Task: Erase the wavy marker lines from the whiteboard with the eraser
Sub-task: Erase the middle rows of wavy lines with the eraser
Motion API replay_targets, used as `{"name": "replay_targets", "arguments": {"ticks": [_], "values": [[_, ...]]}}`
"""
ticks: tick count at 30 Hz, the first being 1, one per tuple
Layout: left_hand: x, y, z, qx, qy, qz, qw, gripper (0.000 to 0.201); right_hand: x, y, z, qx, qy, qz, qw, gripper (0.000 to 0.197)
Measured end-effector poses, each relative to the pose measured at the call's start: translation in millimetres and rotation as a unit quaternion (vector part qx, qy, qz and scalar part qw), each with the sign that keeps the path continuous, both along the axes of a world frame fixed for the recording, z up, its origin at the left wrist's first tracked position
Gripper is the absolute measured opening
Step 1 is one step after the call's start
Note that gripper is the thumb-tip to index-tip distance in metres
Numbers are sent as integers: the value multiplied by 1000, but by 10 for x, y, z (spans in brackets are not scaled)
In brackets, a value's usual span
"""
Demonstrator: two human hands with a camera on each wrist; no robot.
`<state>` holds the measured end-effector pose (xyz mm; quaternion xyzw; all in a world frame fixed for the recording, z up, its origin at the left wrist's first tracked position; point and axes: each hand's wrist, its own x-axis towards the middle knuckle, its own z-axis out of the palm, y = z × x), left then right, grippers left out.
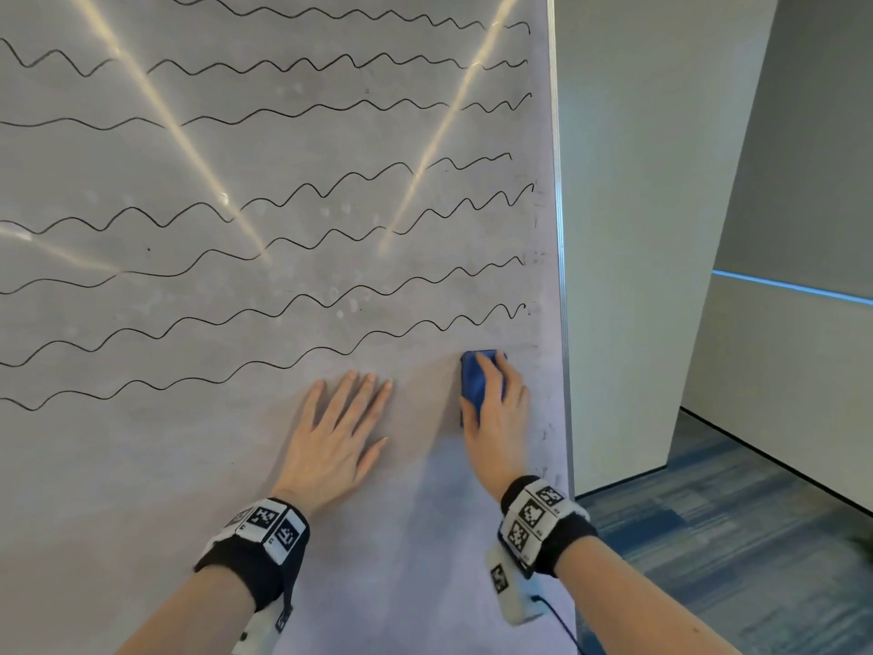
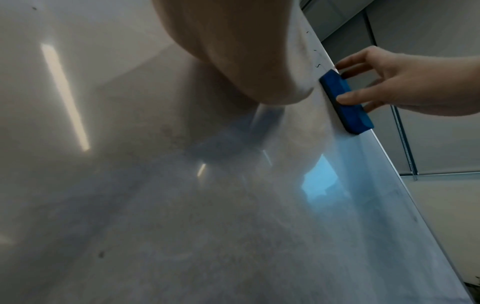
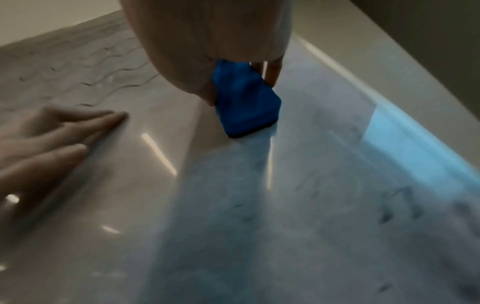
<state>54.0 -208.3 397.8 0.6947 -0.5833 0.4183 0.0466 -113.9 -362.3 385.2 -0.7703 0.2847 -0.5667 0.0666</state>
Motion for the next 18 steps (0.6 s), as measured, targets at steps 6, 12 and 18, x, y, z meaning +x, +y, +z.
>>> {"name": "replay_targets", "arguments": {"ticks": [6, 12, 18], "values": [[-8, 8, 10, -1, 6, 0, 1000, 59, -271, -511, 330, 120, -95, 0, 988, 61], [-44, 13, 15, -5, 17, -7, 1000, 58, 31, -128, 400, 86, -59, 64, 993, 62], [-36, 49, 30, 11, 20, -5, 1000, 59, -204, -449, 400, 104, -73, 24, 992, 63]]}}
